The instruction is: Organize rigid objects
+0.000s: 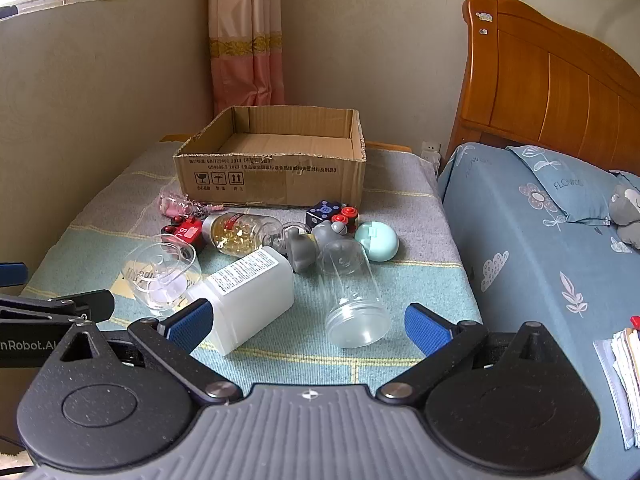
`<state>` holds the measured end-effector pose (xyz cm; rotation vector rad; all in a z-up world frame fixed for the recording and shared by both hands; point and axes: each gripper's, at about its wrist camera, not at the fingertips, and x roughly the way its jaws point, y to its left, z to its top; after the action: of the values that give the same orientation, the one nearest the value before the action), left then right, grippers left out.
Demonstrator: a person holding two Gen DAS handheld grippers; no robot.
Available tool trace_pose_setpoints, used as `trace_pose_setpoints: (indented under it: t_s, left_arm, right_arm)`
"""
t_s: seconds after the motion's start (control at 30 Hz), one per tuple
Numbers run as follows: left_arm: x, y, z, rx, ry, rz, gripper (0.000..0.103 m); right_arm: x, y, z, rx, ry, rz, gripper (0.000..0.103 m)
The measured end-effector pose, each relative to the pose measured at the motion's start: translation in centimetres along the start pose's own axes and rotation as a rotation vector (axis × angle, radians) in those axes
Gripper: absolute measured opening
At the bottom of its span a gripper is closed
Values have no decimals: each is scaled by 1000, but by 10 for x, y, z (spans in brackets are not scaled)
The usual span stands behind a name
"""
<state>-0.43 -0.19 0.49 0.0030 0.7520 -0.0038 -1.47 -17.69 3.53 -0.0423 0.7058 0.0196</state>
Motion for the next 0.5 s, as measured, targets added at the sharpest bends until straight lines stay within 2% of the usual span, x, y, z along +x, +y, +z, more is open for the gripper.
trace_pose_setpoints:
  t_s: [0.5]
  left_arm:
    - [-3,0,0,11,-21,9,102]
  right_arm:
    - [-2,0,-1,-2,-11,1,103]
